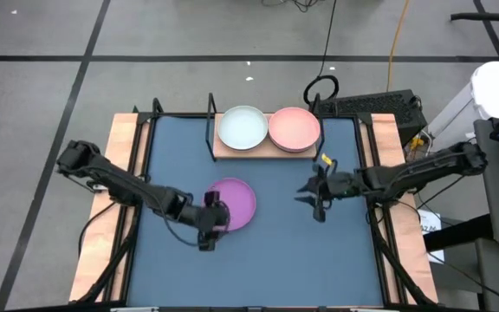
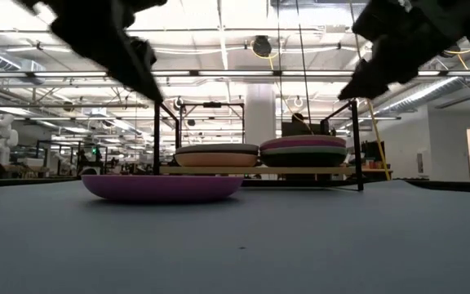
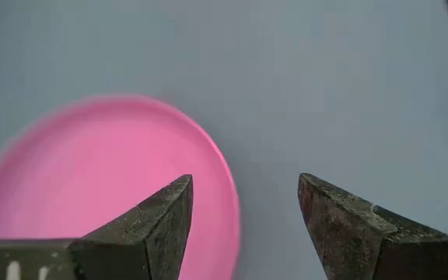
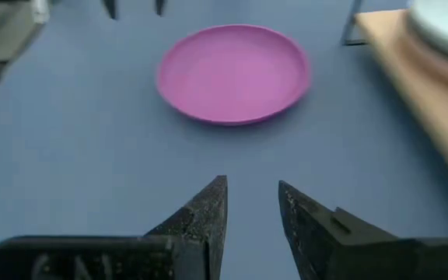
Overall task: Place and stack plates onto a shelf
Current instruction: Stack the purple bowl on the green bowl
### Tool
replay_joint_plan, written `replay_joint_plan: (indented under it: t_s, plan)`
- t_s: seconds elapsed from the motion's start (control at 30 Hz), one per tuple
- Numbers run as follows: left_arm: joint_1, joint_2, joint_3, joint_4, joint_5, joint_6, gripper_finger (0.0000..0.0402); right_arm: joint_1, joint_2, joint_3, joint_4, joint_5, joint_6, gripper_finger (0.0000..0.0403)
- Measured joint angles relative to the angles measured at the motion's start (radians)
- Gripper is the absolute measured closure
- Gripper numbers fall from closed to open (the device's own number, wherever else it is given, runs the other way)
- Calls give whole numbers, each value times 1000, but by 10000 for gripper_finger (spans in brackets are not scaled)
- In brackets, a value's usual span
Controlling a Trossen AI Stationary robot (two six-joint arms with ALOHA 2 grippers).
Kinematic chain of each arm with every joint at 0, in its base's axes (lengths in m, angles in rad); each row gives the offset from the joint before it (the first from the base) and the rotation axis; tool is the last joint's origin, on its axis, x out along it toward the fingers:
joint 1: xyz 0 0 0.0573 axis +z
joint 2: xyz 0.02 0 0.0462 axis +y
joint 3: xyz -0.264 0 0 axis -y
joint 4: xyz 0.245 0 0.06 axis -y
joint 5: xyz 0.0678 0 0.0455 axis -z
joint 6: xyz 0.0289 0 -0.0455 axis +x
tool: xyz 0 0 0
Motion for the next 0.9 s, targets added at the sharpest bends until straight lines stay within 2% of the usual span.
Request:
replay_joint_plan:
  t_s: [0.13, 0.27, 0.4, 0.5, 0.63, 0.77, 0.9]
  plan:
    - [-51, 61, 0, -18, 0, -54, 163, 72, 19, -119, 201, 2, 37, 301]
    - [-88, 116, 0, -21, -50, -75, 163, 126, 22, -175, 301, 5, 71, 301]
    - [-103, 166, 0, -22, -122, -93, 163, 159, 22, -187, 344, 31, 73, 301]
    - [-107, 205, 0, -23, -129, -110, 163, 174, 22, -187, 359, 79, 63, 301]
    - [-108, 256, 0, -24, -153, -110, 165, 177, 22, -187, 394, 82, 43, 301]
    - [-108, 288, 0, -23, -190, -90, 199, 177, 22, -187, 409, 82, 37, 301]
    - [-108, 302, 0, -22, -227, -59, 260, 177, 22, -187, 419, 82, 37, 301]
